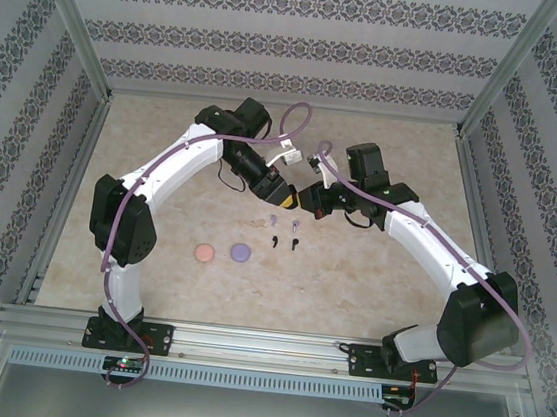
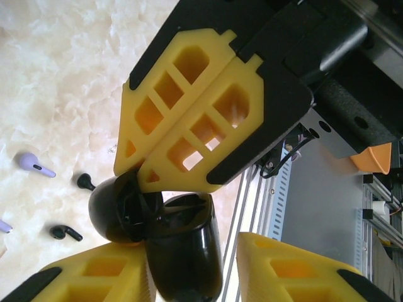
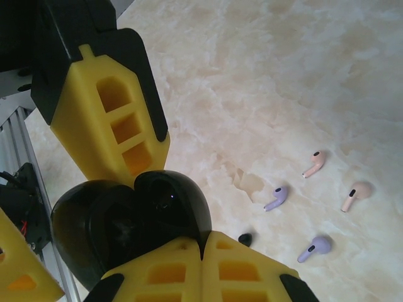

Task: Insert the wireless bluetooth earbuds into the charging case

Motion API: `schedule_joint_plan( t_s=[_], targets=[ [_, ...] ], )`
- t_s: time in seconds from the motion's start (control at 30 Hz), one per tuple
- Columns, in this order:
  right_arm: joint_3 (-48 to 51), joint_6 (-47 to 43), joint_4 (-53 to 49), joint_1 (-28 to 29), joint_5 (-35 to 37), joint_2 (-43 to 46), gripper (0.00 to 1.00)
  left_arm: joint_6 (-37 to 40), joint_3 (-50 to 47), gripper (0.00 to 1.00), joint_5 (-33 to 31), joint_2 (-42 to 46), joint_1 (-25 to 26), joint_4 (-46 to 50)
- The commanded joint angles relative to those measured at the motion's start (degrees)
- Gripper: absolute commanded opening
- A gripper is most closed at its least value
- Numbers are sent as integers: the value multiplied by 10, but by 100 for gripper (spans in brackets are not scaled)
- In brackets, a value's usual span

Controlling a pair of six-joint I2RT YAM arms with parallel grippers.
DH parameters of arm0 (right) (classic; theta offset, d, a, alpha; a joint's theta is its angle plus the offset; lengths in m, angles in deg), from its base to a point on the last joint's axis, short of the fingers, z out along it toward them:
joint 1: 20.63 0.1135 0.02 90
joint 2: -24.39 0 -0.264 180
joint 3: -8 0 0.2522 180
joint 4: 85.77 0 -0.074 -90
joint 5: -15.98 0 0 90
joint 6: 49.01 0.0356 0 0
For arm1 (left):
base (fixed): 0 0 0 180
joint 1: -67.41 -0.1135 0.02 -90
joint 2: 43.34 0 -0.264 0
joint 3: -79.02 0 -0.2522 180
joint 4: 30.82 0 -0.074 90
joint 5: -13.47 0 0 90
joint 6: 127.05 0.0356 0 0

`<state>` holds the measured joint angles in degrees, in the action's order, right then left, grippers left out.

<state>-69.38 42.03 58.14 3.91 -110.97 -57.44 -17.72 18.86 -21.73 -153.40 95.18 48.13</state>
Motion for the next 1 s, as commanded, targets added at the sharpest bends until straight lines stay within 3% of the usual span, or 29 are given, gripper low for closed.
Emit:
schedule_joint_plan(
  t_s=[0.0, 0.23, 0.4, 0.73, 0.83, 0.97],
  targets=[
    [-15, -11, 8, 2, 1, -4, 0, 17, -4, 31, 24, -10, 5, 19],
    [-14, -8, 11, 1, 0, 0, 0, 17, -11, 18, 25, -12, 5, 15],
    [-13, 1, 14, -5, 3, 4, 0, 14, -25, 0, 28, -5, 5, 1],
    [11, 46, 18, -64, 4, 53, 44, -28, -89, 0, 45, 61, -25, -90],
    [21, 66, 17, -76, -7, 86, 54, -38, -108, 0, 43, 80, -33, -111],
    [31, 112, -3, -83, 37, 120, 65, -72, -155, 0, 20, 123, -43, -177]
  ],
)
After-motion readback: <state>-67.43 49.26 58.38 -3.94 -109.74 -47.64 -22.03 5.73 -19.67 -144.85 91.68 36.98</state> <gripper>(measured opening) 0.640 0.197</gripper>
